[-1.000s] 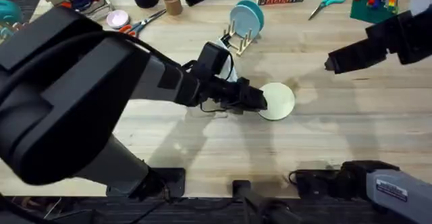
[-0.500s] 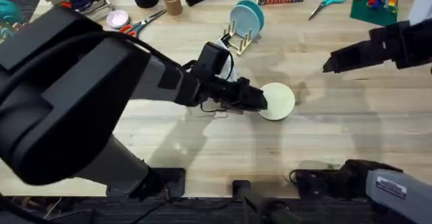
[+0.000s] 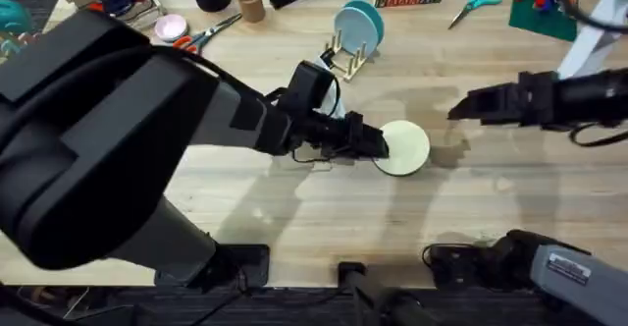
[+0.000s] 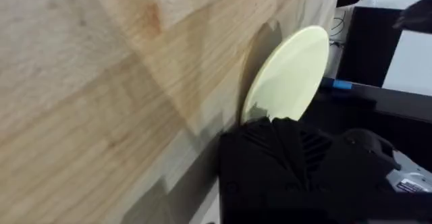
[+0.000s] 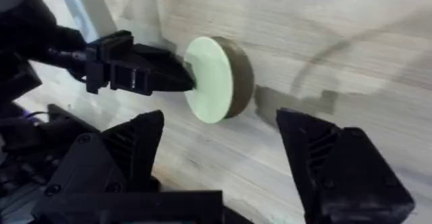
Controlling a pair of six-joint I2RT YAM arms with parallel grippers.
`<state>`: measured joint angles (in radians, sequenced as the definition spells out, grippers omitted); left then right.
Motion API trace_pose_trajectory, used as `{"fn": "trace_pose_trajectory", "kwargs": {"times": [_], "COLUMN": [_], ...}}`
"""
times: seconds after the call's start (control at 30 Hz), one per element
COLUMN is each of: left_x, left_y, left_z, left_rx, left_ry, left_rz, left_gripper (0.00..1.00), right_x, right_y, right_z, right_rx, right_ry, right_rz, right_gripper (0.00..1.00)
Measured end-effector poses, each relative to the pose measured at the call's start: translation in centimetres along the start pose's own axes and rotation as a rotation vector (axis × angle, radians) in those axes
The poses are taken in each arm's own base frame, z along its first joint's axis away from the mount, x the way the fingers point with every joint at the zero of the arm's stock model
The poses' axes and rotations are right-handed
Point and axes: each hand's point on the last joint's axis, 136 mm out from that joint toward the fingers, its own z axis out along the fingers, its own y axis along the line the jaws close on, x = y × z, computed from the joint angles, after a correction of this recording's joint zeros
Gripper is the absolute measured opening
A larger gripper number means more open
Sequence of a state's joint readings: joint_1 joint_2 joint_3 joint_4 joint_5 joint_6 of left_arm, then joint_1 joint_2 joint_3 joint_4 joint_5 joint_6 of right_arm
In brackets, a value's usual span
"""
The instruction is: Pick up the plates from the table one by one and place each into a slot on the dish rack.
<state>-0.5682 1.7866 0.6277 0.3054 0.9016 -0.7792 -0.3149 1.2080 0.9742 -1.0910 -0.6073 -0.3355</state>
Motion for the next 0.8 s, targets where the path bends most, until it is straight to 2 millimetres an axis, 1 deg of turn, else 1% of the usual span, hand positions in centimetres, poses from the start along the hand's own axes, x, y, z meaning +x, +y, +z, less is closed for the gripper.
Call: {"fn": "trace_pose_trajectory", "kwargs": {"times": [0.23,0.5,0.67,0.8], "left_x": [0.0,0.0,0.0,0.0], "left_y": [0.0,0.0,0.0,0.0], "left_z": [0.0,0.0,0.0,0.0], "left_rx": [0.0,0.0,0.0,0.0], "left_ry": [-0.001,-0.001,-0.001,-0.001], "left_rz": [-0.001,-0.002,-0.002,-0.002], "left_gripper": [0.042,0.042,0.042,0.042], "right_x": [1.4,1.4,1.3,1.5], "right_y": [0.1,-0.5,-0.8,-0.7], "right_z": [2.4,4.7,6.3,7.3], "right_rx": [-0.104,-0.181,-0.201,-0.215], "right_ry": [0.024,0.085,0.118,0.154], "right_rz": [0.046,0.108,0.101,0.094], "right_gripper": [0.995,0.993,0.992,0.992]}}
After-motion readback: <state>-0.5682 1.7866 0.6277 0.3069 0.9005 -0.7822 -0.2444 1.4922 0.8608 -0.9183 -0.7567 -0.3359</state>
